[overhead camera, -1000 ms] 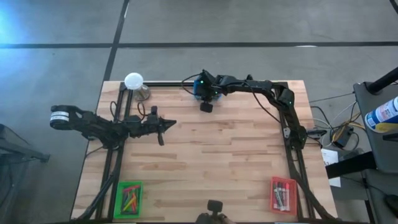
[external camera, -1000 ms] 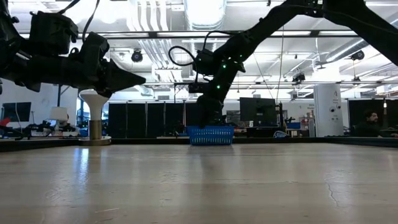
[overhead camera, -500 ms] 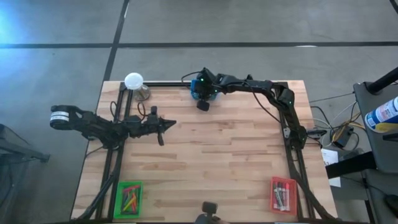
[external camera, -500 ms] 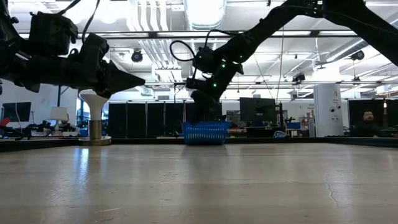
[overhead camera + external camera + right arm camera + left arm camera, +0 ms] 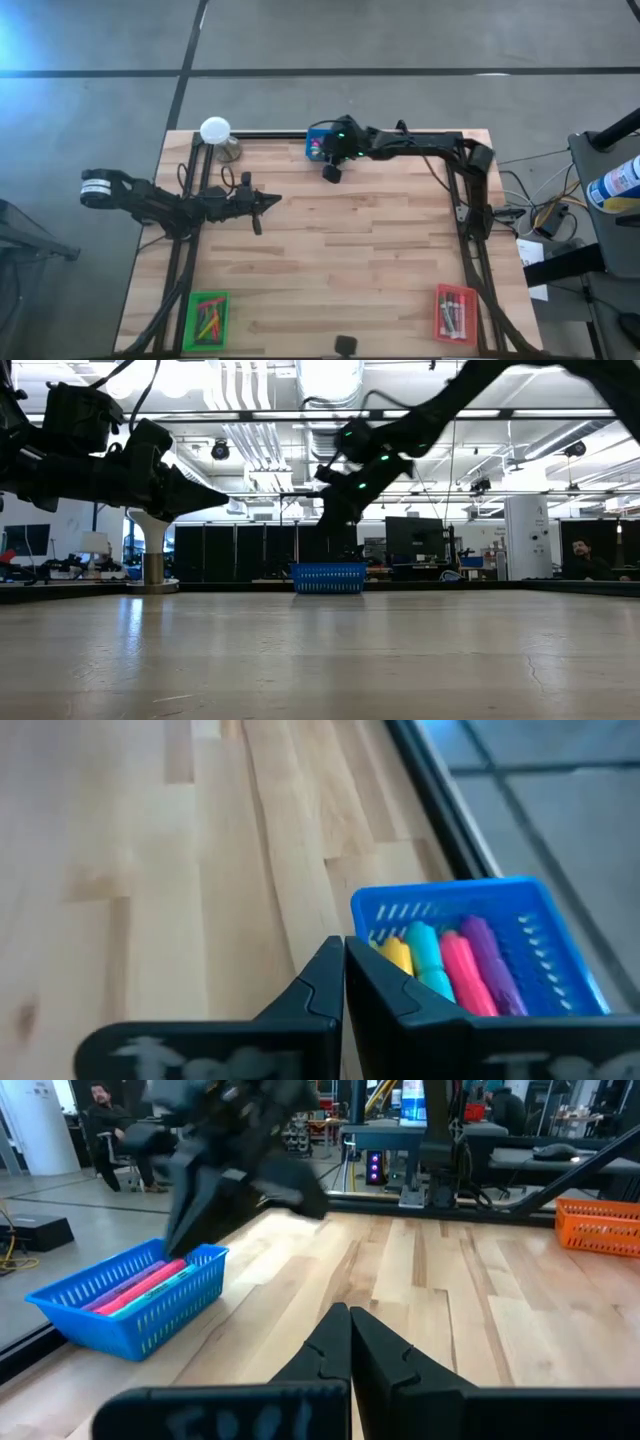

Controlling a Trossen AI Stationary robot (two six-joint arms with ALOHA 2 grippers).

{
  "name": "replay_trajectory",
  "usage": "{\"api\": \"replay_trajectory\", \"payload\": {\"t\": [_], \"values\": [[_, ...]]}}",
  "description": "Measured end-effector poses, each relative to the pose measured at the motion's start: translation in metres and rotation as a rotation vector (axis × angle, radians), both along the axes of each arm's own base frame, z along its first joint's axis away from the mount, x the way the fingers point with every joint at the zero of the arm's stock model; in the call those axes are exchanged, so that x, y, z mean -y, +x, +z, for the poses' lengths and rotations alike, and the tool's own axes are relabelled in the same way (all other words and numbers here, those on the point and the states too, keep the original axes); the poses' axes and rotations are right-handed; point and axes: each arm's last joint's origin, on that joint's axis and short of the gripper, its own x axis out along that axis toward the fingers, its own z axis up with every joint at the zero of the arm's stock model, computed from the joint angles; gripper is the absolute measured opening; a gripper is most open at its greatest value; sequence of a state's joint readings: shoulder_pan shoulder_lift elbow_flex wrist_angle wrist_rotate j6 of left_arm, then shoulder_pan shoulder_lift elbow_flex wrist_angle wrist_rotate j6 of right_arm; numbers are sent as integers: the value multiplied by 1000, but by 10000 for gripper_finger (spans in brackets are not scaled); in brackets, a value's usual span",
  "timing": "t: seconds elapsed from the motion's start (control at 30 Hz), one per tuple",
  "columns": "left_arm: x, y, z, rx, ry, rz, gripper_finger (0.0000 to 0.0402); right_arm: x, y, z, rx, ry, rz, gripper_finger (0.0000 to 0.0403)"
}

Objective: Pick & Place Markers
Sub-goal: Return to Home Position

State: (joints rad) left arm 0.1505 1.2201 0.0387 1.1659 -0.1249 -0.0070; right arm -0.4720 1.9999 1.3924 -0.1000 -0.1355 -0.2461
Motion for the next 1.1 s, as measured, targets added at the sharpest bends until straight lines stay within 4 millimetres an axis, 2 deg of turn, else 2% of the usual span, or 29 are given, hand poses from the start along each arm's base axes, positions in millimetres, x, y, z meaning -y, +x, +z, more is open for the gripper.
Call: {"api": "replay_trajectory", "payload": {"t": [0.2, 0.4, 0.53, 0.8, 1.1], "values": [[0, -2, -2, -5, 7, 0, 0, -33, -54, 4, 140, -38, -8, 8], [0, -3, -2, -5, 10, 0, 0, -80, -107, 5, 295, -75, 37, 8], [1, -6, -4, -12, 10, -1, 0, -104, -140, 4, 402, -110, 72, 8], [2, -8, 0, 15, 19, -21, 0, -128, -201, -4, 482, -124, 54, 9], [2, -11, 1, -1, 7, -23, 0, -145, -253, -20, 627, -187, -8, 9]]}}
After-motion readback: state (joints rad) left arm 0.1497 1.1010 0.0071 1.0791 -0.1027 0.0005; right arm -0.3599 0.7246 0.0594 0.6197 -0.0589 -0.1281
